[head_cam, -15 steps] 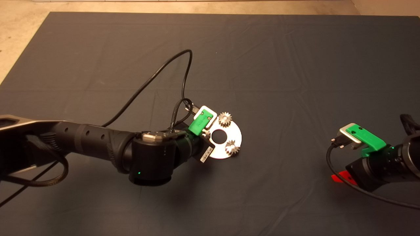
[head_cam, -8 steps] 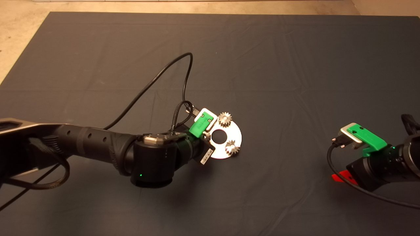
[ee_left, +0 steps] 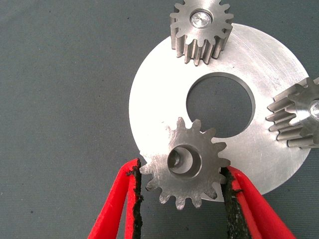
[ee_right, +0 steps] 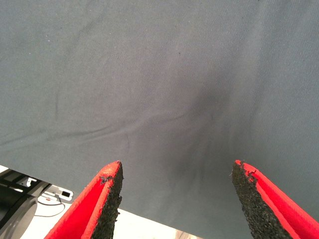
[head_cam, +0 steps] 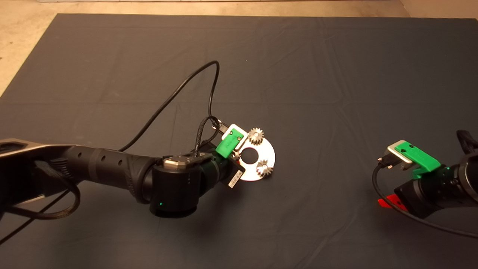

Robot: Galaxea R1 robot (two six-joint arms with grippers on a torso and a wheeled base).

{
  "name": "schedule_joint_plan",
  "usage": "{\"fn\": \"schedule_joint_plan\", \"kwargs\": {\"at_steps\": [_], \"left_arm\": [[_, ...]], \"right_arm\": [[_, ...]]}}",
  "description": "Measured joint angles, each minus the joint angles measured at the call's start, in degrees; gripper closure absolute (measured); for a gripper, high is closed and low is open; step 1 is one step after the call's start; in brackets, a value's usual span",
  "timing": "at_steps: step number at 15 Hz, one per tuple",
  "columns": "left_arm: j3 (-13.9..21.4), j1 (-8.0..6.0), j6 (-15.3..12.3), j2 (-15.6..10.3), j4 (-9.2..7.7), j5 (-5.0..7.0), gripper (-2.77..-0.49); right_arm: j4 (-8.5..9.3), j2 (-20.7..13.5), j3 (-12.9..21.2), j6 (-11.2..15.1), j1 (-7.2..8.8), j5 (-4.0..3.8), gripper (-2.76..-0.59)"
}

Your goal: Install three planetary gears onto the carrier pins

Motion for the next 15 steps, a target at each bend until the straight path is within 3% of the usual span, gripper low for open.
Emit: {"fn": "schedule_joint_plan", "kwargs": {"at_steps": [15], "left_arm": [[0.0, 0.28, 3.4, -0.3, 0.66, -0.14, -0.87]], "right_arm": [[0.00, -0.1, 0.0, 0.0, 0.00, 0.00, -1.61]]}}
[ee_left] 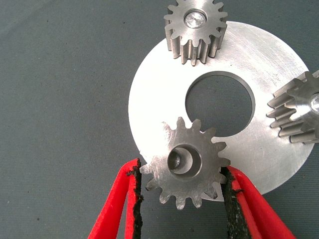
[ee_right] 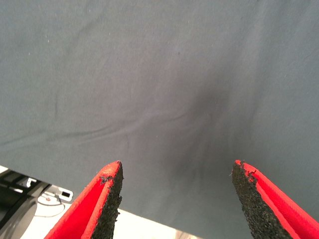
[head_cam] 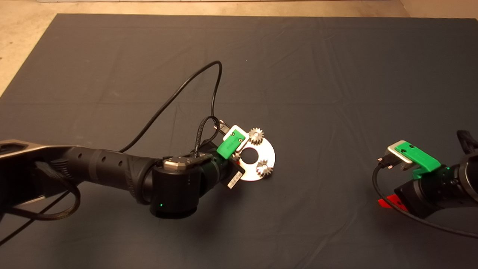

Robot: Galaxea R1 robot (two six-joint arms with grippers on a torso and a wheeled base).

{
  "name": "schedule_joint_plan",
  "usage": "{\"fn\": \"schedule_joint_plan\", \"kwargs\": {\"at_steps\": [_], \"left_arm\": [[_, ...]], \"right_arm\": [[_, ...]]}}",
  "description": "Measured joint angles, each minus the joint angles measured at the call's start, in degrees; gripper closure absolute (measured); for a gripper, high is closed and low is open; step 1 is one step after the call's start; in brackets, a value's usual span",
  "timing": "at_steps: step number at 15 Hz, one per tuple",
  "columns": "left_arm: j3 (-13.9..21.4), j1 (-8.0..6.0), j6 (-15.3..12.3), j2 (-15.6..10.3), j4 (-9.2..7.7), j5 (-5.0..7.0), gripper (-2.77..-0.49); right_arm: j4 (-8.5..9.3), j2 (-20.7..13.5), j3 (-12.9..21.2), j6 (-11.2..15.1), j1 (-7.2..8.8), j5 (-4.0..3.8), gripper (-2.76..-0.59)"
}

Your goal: Install three planetary gears onto the carrier pins

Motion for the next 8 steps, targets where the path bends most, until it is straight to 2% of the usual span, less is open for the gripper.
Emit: {"fn": "schedule_joint_plan", "kwargs": {"at_steps": [6, 8], "left_arm": [[0.0, -0.06, 0.5, -0.4, -0.02, -0.57, -0.87], [0.0, -0.47, 0.5, -0.6, -0.24, -0.22, -0.87]], "right_arm": [[0.00, 0.0, 0.0, 0.0, 0.00, 0.00, -1.61], [0.00, 0.0, 0.0, 0.0, 0.00, 0.01, -1.61]]}}
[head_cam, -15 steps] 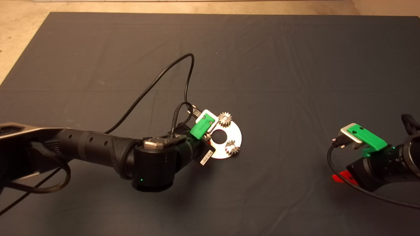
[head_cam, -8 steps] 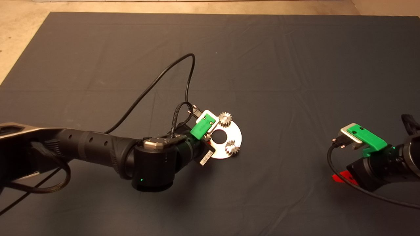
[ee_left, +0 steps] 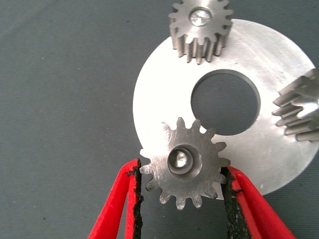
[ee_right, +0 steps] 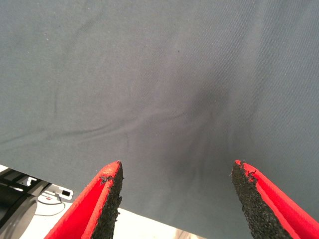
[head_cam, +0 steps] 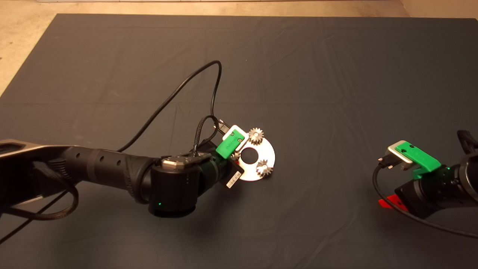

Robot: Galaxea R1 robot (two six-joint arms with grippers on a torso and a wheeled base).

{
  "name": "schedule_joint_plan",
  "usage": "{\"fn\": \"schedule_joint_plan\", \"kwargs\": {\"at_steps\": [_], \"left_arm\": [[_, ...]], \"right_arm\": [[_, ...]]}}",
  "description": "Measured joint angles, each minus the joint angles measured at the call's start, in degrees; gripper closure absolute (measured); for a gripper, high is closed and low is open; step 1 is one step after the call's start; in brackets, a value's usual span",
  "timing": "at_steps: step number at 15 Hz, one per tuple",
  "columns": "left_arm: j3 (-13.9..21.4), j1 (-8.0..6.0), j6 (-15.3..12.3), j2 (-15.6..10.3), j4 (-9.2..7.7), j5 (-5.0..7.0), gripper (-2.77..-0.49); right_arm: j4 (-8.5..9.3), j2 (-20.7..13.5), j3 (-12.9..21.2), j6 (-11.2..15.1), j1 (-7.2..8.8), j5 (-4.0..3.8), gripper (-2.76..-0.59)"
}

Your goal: Install three planetary gears onto the carrier pins

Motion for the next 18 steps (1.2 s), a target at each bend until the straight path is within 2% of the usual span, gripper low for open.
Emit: {"fn": "schedule_joint_plan", "kwargs": {"at_steps": [6, 11, 18], "left_arm": [[-0.3, -1.79, 0.1, -0.3, -0.09, 0.05, -0.87], [-0.3, -1.79, -0.1, -0.3, -0.39, 0.05, -0.87], [0.6, -1.81, -2.1, -0.6, -1.55, 0.02, -0.86]], "right_arm": [[0.00, 0.0, 0.0, 0.0, 0.00, -0.01, -1.61], [0.00, 0.0, 0.0, 0.0, 0.00, -0.01, -1.61], [0.00, -0.4, 0.0, -0.4, 0.00, -0.01, -1.61]]}}
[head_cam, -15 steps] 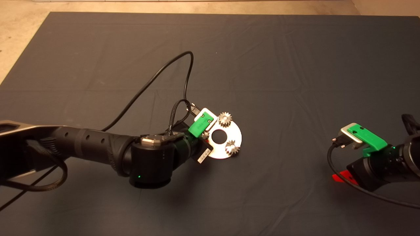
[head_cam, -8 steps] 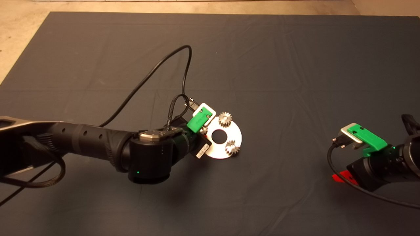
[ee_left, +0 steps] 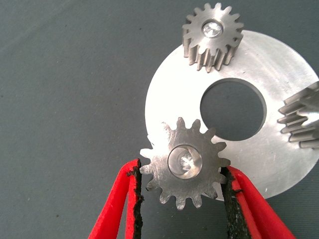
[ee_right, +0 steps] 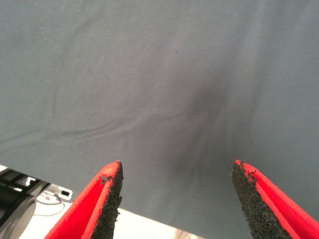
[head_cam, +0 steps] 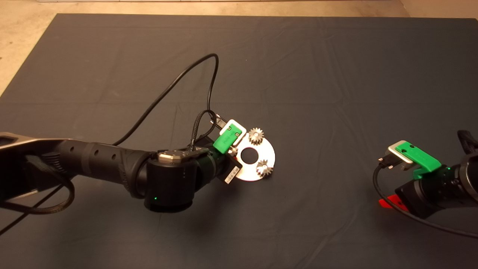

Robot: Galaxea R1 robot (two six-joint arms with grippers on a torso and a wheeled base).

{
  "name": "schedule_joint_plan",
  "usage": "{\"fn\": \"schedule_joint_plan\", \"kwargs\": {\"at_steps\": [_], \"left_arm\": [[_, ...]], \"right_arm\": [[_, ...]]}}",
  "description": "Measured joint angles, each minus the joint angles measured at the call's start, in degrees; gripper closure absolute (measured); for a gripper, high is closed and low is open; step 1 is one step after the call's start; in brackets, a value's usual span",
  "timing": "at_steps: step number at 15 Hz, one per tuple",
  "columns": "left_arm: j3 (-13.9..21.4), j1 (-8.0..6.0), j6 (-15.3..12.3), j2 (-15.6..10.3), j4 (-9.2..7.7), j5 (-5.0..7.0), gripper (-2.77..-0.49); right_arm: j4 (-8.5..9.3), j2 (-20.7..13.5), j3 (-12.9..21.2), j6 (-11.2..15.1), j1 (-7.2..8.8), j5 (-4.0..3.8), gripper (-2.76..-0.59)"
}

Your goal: Install three planetary gears onto the carrier pins

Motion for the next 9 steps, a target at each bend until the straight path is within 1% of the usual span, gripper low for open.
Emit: {"fn": "schedule_joint_plan", "kwargs": {"at_steps": [6, 9], "left_arm": [[0.0, 0.02, -0.2, -0.8, -0.06, 0.04, -0.86], [0.0, 0.04, -0.4, -0.8, -0.06, 0.04, -0.86]], "right_arm": [[0.00, -0.1, 0.0, 0.0, 0.00, 0.00, -1.61], [0.00, -0.1, 0.0, -0.1, 0.00, 0.00, -1.61]]}}
